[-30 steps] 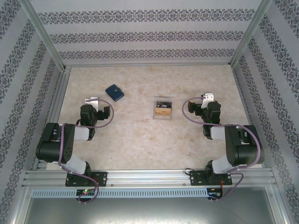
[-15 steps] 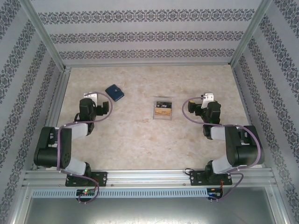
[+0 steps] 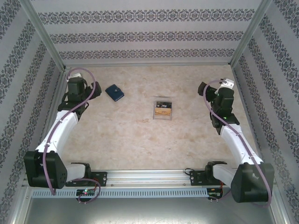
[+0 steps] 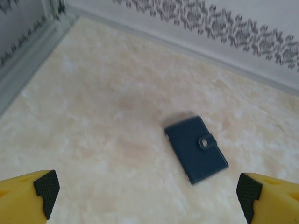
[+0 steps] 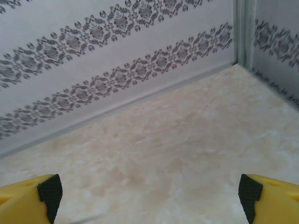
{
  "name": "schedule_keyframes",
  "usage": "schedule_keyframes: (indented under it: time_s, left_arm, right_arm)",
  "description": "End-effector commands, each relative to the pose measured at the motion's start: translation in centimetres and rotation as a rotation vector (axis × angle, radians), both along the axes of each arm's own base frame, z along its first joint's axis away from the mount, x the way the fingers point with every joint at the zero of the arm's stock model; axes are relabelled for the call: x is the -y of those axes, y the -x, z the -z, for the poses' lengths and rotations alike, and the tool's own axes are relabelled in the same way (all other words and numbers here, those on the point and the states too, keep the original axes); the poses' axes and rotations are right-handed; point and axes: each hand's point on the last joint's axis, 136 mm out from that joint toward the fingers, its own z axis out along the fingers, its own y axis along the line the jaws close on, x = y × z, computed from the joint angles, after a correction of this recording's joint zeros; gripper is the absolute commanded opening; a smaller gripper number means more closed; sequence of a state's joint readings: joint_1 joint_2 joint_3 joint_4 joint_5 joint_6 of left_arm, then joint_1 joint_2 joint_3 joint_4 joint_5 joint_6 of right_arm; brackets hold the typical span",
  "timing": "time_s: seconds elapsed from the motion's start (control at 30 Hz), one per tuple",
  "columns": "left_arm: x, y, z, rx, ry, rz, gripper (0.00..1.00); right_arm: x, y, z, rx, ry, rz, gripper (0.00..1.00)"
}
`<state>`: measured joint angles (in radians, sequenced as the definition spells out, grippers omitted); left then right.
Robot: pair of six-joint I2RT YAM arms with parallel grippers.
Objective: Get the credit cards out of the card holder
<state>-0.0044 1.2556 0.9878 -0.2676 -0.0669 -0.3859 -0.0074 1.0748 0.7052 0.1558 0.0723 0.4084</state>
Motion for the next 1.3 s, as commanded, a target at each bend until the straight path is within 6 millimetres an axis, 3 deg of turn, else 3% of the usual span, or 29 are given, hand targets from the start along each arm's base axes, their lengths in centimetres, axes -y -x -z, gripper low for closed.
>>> schedule_keyframes:
  time_s: [0.0,0.07,0.2,0.37,0.53,0.73,0.93,1.03,1.27]
  left_arm:
    - [1.5,1.9,3.2,-0.168,0.136,0.022,0.99]
    - [2.4,1.2,3.8,-0.196,0.171,0.045,0.99]
    - [3.5,-1.1,5.7,-0.265,0.213,0.039,1.0]
    - [5.5,-5.9,9.5,-0.398,0.189,0.051,1.0]
    - [6.2,-10.5,13.8,-0.521,0.154,0.034,0.98]
    - [5.7,-13.6,17.7,-0.621,0.088,-0.006,0.99]
    - [6.9,-13.2,20.5,-0.707,0.042,0.03,0.94]
    - [8.2,-12.5,20.9,-0.724,0.024,0.069,0.82]
    - [11.1,-8.3,21.0,-0.742,0.022,0.129,0.79]
  right_arm:
    - [-2.4,1.4,2.5,-0.12,-0.198,-0.084,0.98]
    - [-3.7,1.6,2.0,-0.117,-0.245,-0.138,0.98]
    - [-6.4,2.2,1.3,-0.165,-0.178,-0.207,0.98]
    - [-9.3,3.1,0.9,-0.201,-0.096,-0.264,0.98]
    - [-11.1,4.2,-0.4,-0.193,0.01,-0.295,0.98]
    - [-11.9,5.6,-0.6,-0.207,0.052,-0.312,0.98]
    - [-11.9,6.3,0.1,-0.222,0.055,-0.302,0.98]
    - [-12.2,6.2,0.4,-0.233,0.051,-0.308,0.98]
    - [-13.2,6.0,0.4,-0.248,0.055,-0.339,0.98]
